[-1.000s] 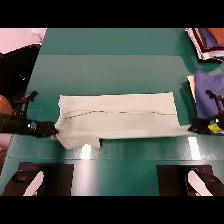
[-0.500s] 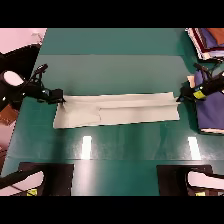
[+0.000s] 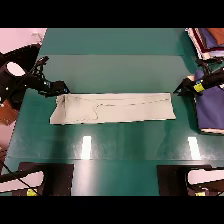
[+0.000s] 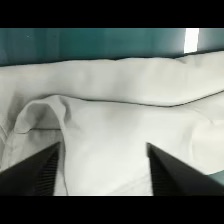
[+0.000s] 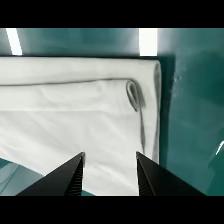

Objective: Fold the shirts.

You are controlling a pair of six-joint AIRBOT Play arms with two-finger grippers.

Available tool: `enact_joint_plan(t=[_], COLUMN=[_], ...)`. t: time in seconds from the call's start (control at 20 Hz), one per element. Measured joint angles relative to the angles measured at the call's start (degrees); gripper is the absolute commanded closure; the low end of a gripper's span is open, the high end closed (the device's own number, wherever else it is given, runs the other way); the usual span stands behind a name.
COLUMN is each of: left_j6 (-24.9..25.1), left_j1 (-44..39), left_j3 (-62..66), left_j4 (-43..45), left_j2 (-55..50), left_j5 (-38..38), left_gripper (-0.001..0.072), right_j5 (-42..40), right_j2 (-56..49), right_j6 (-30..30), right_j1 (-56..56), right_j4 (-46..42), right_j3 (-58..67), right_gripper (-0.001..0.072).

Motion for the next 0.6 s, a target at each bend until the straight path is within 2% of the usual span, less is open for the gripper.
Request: enact_joint_plan(t=[0.05, 0.1, 0.15, 0.2, 0.25, 0.35, 0.5, 0.55, 0.6], left_j6=[0.00, 0.02, 0.00, 0.02, 0.17, 0.22, 0.33, 0.17, -0.17], left_j1=[0.00, 0.00, 0.02, 0.04, 0.02, -0.31, -3.08, -4.66, -6.23], left_j3=[0.26, 0.44, 0.55, 0.63, 0.70, 0.76, 0.81, 0.81, 0.81], left_j4=[0.00, -0.09, -0.39, -1.22, -2.08, -4.20, -6.10, -6.43, -6.73], left_j2=[-0.04, -0.09, -0.11, -0.11, -0.13, -0.13, -0.28, -0.39, -0.46], left_j5=[-0.33, -0.63, -0.83, -1.18, -1.42, -1.55, -1.07, -0.50, 0.31], left_gripper=[0.0361, 0.0470, 0.0652, 0.0681, 0.0681, 0.0682, 0.0682, 0.0682, 0.0682], right_j5=[0.76, 1.31, 1.66, 1.90, 1.88, 0.68, -1.95, -2.43, -3.02], right_j2=[-0.11, -0.24, -0.33, -0.39, -0.46, -0.59, -1.46, -1.99, -2.51], right_j6=[-0.28, -0.50, -0.72, -1.09, -1.53, -2.27, -4.28, -5.09, -5.70], right_j1=[-0.98, -1.81, -2.49, -3.13, -3.76, -4.37, -4.48, -4.04, -3.39], right_j4=[0.31, 0.46, 0.66, 0.79, 0.83, 1.07, 3.08, 4.74, 6.03], right_j3=[0.11, 0.02, -0.48, -1.55, -3.08, -6.88, -12.22, -13.44, -14.27], right_gripper=[0.0323, 0.0322, 0.0322, 0.0245, 0.0125, 0.0121, 0.0158, 0.0221, 0.0332])
